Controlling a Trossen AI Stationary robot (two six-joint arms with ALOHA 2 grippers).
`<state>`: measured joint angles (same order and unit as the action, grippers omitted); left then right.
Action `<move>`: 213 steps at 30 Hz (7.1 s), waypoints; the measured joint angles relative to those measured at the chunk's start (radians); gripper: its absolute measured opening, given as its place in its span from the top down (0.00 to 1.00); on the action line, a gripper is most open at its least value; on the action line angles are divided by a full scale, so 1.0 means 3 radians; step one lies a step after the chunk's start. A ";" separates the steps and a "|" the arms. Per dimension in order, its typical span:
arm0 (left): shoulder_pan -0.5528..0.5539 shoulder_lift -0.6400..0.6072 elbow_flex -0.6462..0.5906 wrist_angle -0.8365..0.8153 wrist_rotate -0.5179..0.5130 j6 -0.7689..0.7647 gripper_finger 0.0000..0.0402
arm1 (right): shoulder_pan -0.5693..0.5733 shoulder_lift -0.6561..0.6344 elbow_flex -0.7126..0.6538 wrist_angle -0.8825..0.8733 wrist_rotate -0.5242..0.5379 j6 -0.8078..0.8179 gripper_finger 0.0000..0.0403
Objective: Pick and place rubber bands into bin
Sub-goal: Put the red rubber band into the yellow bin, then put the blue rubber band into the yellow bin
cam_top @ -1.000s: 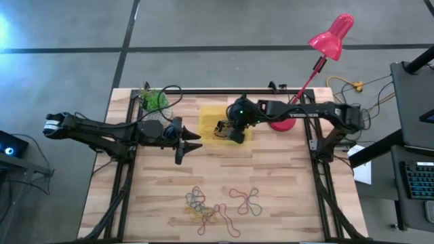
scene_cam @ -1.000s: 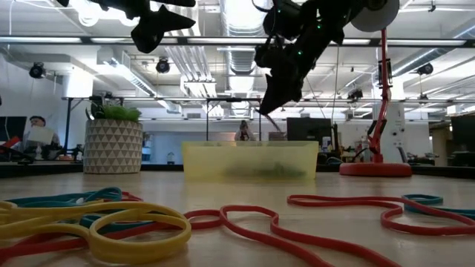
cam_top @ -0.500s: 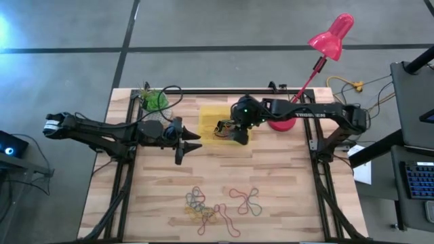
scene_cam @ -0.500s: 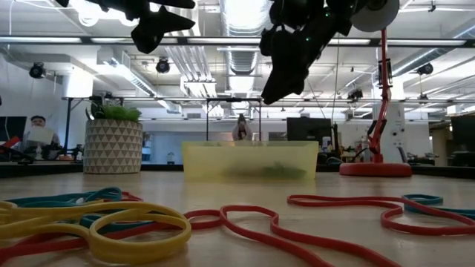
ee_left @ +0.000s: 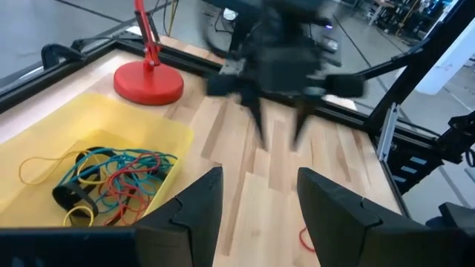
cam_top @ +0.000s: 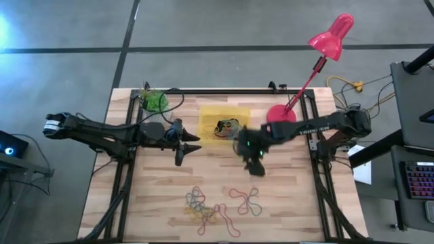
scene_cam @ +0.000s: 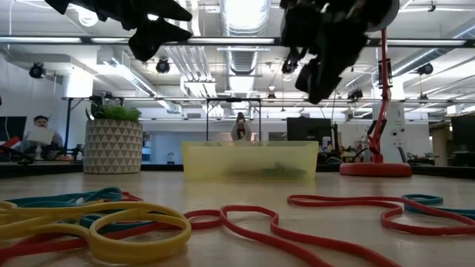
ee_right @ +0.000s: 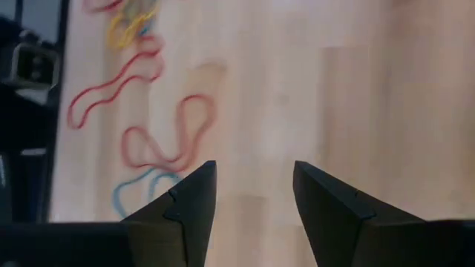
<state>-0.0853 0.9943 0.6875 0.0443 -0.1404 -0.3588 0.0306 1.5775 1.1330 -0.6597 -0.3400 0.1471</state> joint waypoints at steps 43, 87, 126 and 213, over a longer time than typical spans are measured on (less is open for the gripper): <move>-0.0003 0.0000 -0.0184 -0.0031 0.0364 0.0173 0.61 | 0.1401 0.1010 -0.0121 0.0906 0.1138 0.2646 0.24; -0.0003 0.0001 -0.0187 -0.0028 0.0461 0.0261 0.61 | 0.1706 0.1809 0.0865 -0.0320 0.1373 0.2804 0.67; 0.0000 0.0001 -0.0187 -0.0024 0.0456 0.0281 0.61 | 0.1806 0.0952 0.0809 -0.0287 0.2537 0.2675 0.98; 0.0000 0.0140 -0.0178 0.0326 0.0149 -0.0093 0.61 | -0.1110 0.0093 -0.0692 0.1765 0.1192 0.0869 0.80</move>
<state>-0.0853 1.0363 0.6340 0.1422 -0.0956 -0.3868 -0.3023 1.6054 0.9253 -0.1303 0.0177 0.4079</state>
